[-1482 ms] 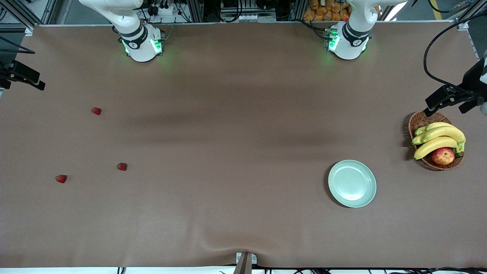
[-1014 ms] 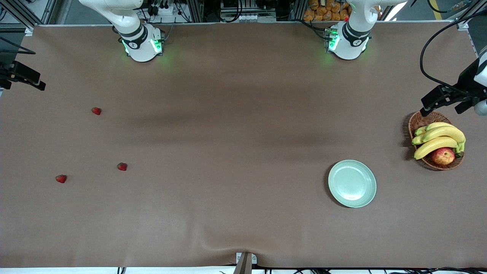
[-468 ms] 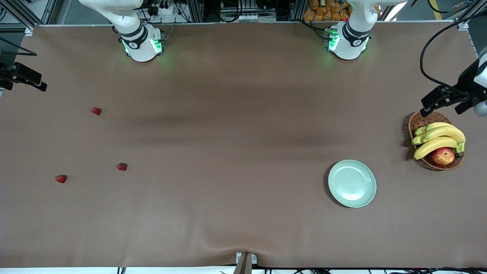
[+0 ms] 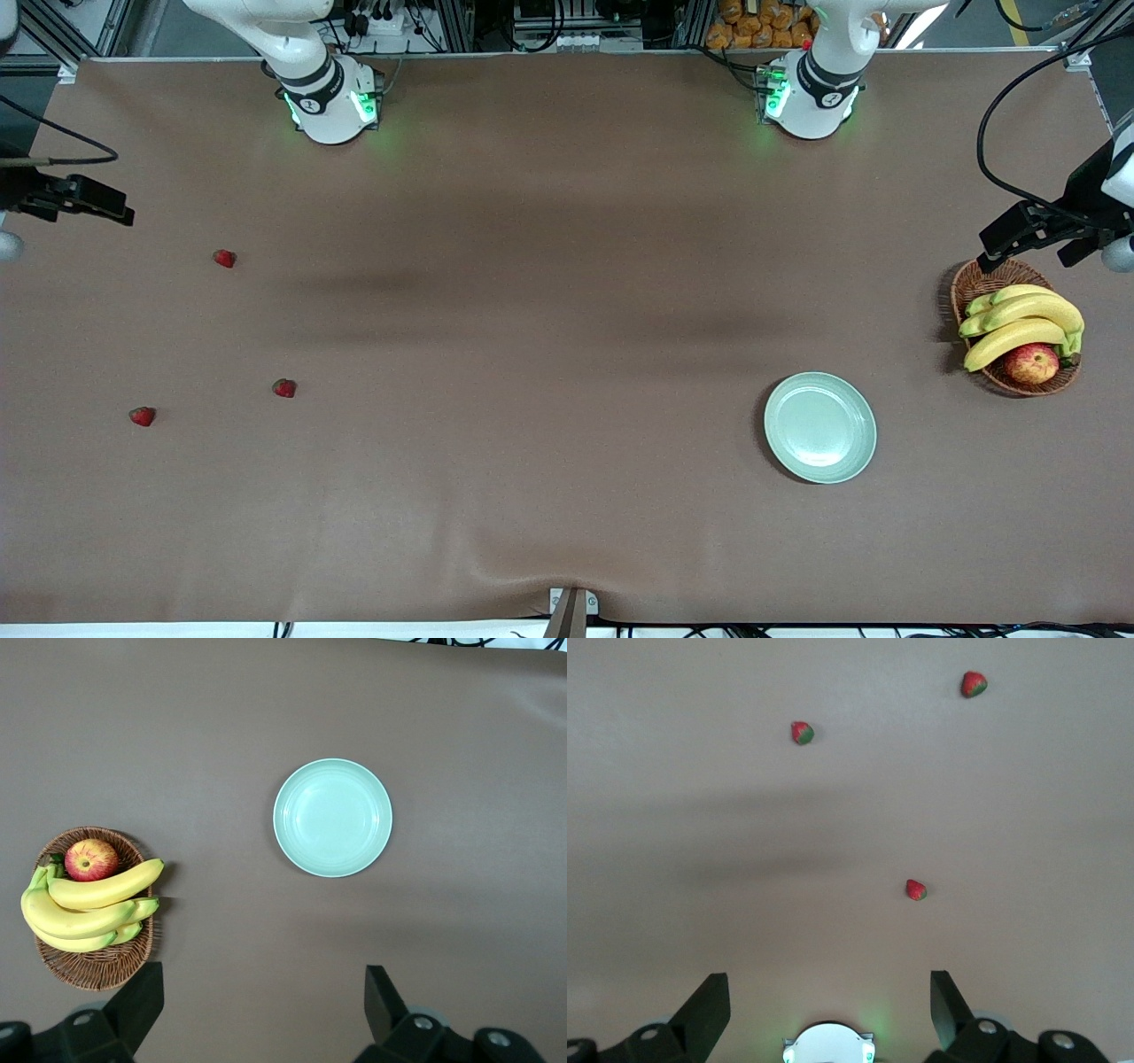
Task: Collect all strawberries into plate
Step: 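Reach the right gripper down to the nearest red strawberry, then close the right gripper on the strawberry and lift it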
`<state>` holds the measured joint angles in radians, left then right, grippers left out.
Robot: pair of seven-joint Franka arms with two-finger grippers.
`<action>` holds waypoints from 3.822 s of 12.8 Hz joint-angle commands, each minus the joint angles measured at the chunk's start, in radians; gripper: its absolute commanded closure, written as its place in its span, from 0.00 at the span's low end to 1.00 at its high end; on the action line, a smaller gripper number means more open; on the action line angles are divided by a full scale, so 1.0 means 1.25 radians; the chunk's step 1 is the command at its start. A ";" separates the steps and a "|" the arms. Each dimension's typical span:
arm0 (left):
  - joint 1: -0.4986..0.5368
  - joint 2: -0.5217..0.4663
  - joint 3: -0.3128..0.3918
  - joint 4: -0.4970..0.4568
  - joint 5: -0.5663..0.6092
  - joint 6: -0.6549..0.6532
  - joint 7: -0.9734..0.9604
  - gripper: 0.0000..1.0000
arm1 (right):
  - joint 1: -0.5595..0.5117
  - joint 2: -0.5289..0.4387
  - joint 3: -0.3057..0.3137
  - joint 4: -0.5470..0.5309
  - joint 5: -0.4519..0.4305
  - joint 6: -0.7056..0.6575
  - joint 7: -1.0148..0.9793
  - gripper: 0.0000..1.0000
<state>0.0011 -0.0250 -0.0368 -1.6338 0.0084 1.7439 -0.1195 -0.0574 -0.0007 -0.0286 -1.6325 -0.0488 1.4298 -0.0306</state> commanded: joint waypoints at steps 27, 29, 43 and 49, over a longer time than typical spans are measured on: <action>0.013 0.015 -0.001 0.004 -0.018 -0.016 0.018 0.00 | -0.274 0.252 -0.003 -0.580 -0.129 0.724 -0.511 0.00; 0.013 0.015 -0.001 0.004 -0.018 -0.017 0.018 0.00 | -0.274 0.252 -0.003 -0.591 -0.129 0.730 -0.511 0.00; 0.013 0.021 -0.001 0.004 -0.018 -0.021 0.020 0.00 | -0.287 0.242 0.000 -0.607 -0.128 0.707 -0.512 0.93; 0.013 0.021 -0.001 0.004 -0.018 -0.021 0.021 0.00 | -0.280 0.201 0.012 -0.588 -0.114 0.653 -0.509 1.00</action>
<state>0.0074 0.0010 -0.0353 -1.6362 0.0084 1.7301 -0.1187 -0.3853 0.3109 -0.0428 -2.3612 -0.1829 2.2837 -0.6597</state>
